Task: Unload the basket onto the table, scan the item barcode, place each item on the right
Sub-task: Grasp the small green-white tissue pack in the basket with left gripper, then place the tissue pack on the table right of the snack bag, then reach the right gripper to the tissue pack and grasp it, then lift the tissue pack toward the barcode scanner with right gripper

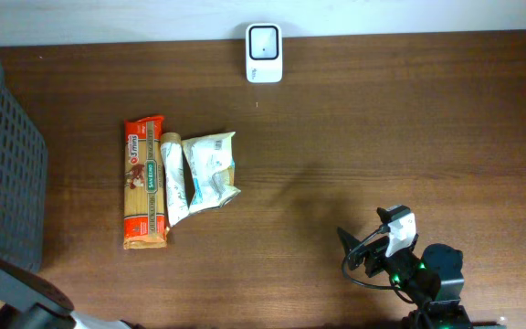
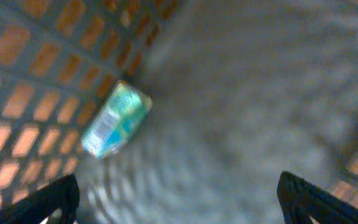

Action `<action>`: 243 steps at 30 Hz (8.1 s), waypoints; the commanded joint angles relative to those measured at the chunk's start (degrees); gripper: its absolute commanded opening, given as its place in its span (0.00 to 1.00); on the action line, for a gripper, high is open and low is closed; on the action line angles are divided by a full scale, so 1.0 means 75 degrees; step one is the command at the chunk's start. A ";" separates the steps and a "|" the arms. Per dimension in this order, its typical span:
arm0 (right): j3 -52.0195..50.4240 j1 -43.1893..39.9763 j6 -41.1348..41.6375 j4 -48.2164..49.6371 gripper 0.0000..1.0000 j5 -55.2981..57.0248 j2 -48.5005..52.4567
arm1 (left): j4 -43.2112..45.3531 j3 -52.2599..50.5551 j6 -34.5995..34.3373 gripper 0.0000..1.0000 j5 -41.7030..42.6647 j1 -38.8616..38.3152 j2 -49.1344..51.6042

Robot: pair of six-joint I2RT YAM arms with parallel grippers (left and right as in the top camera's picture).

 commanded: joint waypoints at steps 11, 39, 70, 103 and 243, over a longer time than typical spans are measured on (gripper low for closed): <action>0.0000 -0.0041 -0.0020 -0.0029 0.98 -0.0015 -0.0020 | 0.1979 -0.0411 0.2798 0.94 0.0079 0.0874 0.1923; 0.0000 -0.0041 -0.0023 -0.0029 0.98 -0.0015 -0.0020 | 0.2996 -0.0326 0.0912 0.00 0.0134 -0.0195 -0.0289; 0.0000 -0.0041 -0.0023 -0.0029 0.99 -0.0015 -0.0020 | -0.0647 -0.0332 -0.4269 0.00 0.0274 -1.1293 0.1950; 0.0000 -0.0041 -0.0023 -0.0026 0.98 -0.0012 -0.0020 | -0.2127 0.2113 -0.1306 0.99 0.2192 -0.6172 -0.0682; 1.0305 0.0854 0.7350 0.4468 0.04 -0.7376 1.3108 | -0.2136 0.2113 -0.0085 0.99 0.3258 -0.3981 -0.0749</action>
